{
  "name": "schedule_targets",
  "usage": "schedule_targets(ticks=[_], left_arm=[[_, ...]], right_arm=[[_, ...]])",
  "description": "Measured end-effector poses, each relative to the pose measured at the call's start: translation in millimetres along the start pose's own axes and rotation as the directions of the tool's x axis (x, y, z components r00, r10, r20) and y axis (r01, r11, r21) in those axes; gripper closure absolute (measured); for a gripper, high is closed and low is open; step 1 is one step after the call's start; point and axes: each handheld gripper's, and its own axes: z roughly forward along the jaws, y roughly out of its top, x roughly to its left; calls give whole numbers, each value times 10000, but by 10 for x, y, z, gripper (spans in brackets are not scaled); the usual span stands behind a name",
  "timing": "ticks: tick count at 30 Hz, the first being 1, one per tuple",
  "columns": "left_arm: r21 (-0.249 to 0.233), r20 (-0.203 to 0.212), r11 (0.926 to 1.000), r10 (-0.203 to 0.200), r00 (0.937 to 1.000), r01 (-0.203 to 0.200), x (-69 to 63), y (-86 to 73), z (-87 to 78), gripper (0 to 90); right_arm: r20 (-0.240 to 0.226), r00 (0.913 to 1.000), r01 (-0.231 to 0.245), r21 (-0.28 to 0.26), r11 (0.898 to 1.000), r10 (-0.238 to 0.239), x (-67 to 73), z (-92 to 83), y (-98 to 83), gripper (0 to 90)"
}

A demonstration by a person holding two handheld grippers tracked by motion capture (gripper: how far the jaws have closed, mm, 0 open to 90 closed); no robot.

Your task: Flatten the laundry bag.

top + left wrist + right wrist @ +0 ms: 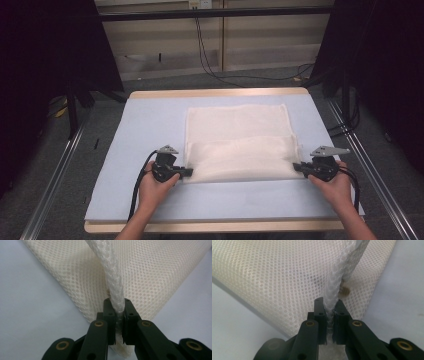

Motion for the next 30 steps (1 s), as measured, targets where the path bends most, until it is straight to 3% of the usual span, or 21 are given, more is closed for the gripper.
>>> schedule_targets(ticks=[6, 11, 16, 19, 22, 23, 26, 30], left_arm=[[-315, -592, 9995, 22, 9982, -41, 139, 121, 61, 841], [-693, -390, 9958, -630, 9973, 602, 282, 161, 83, 840], [-841, -197, 9945, -641, 9977, 623, 271, 156, 35, 812], [-1358, -245, 9872, -872, 9959, 831, 289, 173, 20, 702], [-1663, -50, 9810, -1024, 9947, 1002, 319, 188, 28, 657], [-1810, -11, 9776, -1090, 9940, 1070, 317, 192, 31, 657], [-1783, 42, 9810, -768, 9970, 764, 296, 210, 2, 728], [-1589, 331, 9825, -928, 9951, 969, 276, 196, -69, 818]], right_arm=[[398, 9992, -61, -167, 9998, 68, -46, 195, 161, 841], [780, 9969, -93, -578, 9983, 138, -90, 338, 236, 837], [443, 9977, -477, -819, 9955, 515, -99, 302, 241, 781], [356, 9967, -692, -1032, 9923, 732, -123, 267, 251, 770], [270, 9968, -719, -1101, 9913, 753, -116, 247, 252, 787], [215, 9971, -706, -1143, 9909, 735, -111, 241, 251, 790], [10, 9980, -627, -1296, 9896, 634, -104, 195, 234, 811], [-238, 9972, -740, -1473, 9863, 712, -122, 99, 165, 824]])
